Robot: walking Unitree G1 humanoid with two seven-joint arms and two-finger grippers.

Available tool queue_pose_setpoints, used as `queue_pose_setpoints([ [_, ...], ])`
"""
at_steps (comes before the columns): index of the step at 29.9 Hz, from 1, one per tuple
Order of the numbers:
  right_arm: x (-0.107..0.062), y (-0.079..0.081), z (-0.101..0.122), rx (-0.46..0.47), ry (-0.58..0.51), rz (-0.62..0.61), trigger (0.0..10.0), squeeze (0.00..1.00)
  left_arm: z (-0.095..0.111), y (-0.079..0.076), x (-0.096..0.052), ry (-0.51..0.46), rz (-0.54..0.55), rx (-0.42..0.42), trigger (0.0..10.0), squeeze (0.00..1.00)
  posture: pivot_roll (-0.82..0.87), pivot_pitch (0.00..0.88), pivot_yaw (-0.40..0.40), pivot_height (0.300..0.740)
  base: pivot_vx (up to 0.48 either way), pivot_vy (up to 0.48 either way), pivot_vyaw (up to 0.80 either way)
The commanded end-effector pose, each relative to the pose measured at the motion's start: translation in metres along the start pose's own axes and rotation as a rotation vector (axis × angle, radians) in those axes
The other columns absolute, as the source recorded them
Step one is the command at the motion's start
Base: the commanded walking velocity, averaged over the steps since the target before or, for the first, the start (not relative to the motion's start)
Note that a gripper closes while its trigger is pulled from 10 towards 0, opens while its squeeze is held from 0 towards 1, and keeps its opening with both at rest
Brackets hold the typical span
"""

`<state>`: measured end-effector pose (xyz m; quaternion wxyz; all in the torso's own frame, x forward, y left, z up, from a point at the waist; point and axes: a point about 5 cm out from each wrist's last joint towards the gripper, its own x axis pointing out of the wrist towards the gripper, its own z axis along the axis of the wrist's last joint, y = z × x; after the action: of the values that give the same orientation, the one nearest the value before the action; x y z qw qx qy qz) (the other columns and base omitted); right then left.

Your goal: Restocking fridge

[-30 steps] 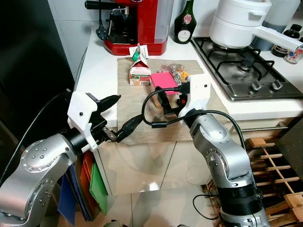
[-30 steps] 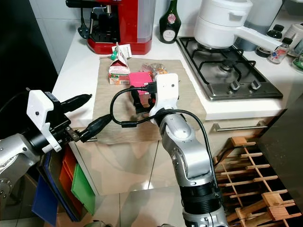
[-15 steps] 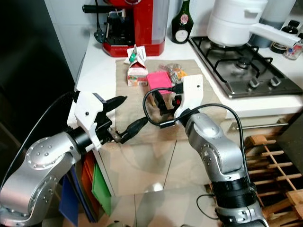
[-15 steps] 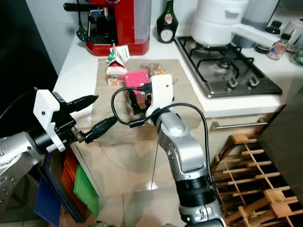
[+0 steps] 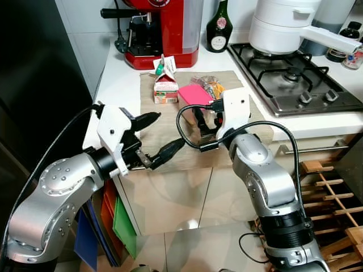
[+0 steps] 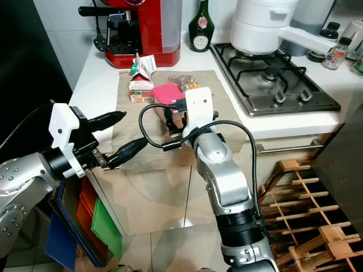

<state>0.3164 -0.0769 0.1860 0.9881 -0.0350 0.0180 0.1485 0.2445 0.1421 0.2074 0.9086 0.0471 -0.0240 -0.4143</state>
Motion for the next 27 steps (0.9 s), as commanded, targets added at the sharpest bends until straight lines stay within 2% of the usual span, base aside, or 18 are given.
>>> queue_pose_setpoints([
  [1, -0.001, 0.008, 0.005, -0.018, -0.024, 0.035, 10.0, 0.00, 0.005, 0.000, 0.004, -0.026, -0.014, 0.004, 10.0, 0.00, 0.01, 0.009, 0.040, 0.740, 0.000, 0.000, 0.00],
  [5, -0.002, 0.013, 0.010, 0.009, -0.048, 0.076, 10.0, 0.00, 0.005, -0.002, 0.005, -0.032, -0.011, 0.001, 10.0, 0.00, 0.02, 0.007, 0.039, 0.740, 0.000, 0.000, 0.00],
  [13, -0.002, 0.011, 0.013, 0.020, -0.049, 0.106, 10.0, 0.00, 0.005, -0.002, 0.006, -0.035, -0.007, -0.001, 10.0, 0.00, 0.02, 0.006, 0.038, 0.740, 0.000, 0.000, 0.00],
  [27, 0.005, -0.010, 0.009, 0.007, 0.010, 0.174, 10.0, 0.00, 0.003, -0.005, 0.008, -0.039, -0.001, -0.019, 10.0, 0.00, 0.00, 0.016, 0.033, 0.740, 0.000, 0.000, 0.00],
])
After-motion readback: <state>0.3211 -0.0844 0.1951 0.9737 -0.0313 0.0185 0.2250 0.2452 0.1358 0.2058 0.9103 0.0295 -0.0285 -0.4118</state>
